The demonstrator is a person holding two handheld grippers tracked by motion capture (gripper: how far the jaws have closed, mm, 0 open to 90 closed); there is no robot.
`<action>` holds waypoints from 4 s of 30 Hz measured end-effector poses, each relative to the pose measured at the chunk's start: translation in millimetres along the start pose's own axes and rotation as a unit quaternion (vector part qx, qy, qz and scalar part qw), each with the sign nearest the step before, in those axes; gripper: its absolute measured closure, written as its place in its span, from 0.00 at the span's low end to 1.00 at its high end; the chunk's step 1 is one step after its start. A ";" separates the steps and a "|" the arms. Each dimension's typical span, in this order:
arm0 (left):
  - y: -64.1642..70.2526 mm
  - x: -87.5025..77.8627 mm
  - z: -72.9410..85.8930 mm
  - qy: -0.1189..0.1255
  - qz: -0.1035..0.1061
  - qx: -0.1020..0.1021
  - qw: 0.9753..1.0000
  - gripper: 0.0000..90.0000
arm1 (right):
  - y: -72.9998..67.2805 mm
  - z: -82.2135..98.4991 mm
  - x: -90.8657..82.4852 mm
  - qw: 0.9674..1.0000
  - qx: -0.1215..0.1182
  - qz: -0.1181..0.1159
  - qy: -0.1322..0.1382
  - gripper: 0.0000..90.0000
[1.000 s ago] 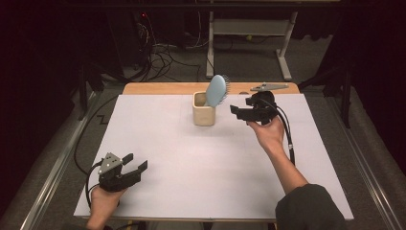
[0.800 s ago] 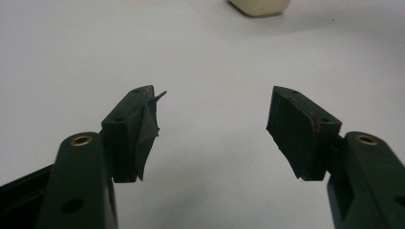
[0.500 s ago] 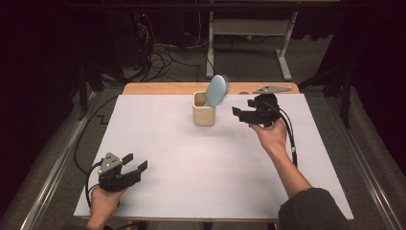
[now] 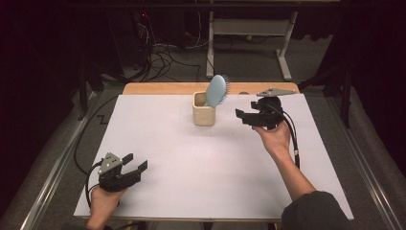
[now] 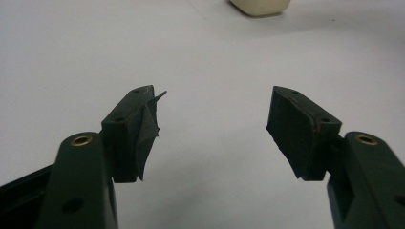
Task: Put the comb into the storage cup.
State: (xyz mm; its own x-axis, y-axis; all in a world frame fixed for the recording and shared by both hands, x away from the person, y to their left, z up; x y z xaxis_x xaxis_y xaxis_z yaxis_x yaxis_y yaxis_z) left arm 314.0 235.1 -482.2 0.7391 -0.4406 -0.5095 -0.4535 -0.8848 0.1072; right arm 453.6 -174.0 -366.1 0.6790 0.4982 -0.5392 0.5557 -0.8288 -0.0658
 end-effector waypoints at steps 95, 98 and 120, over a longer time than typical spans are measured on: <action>-0.5 0.5 -0.2 -0.001 -0.002 -0.002 1.000 0.39 | 37.6 55.6 -59.8 0.999 0.034 0.018 0.022 0.34; -0.4 0.6 -0.1 -0.001 -0.003 -0.002 1.000 0.39 | 39.3 56.9 -62.4 0.999 0.034 0.018 0.025 0.34; -0.2 0.6 -0.2 -0.001 -0.003 -0.002 1.000 0.39 | 51.5 72.4 -77.4 0.998 0.052 0.025 0.041 0.34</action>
State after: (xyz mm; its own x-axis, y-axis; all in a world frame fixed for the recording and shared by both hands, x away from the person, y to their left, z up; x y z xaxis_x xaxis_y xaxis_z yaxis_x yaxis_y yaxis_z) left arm 314.7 235.1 -482.4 0.7403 -0.4354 -0.5122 -0.4472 -0.8878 0.1083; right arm 394.9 -273.7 -388.5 0.7432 0.4719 -0.4743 0.4709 -0.8725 -0.1303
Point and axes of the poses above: each handheld gripper's, and its own axes: x roughly forward along the jaws, z roughly out of its underside, y roughly to its right, the point moved 4 cm from there along x, roughly forward along the jaws, and after that the axes turned 1 degree about -z, right-handed, at the moved point
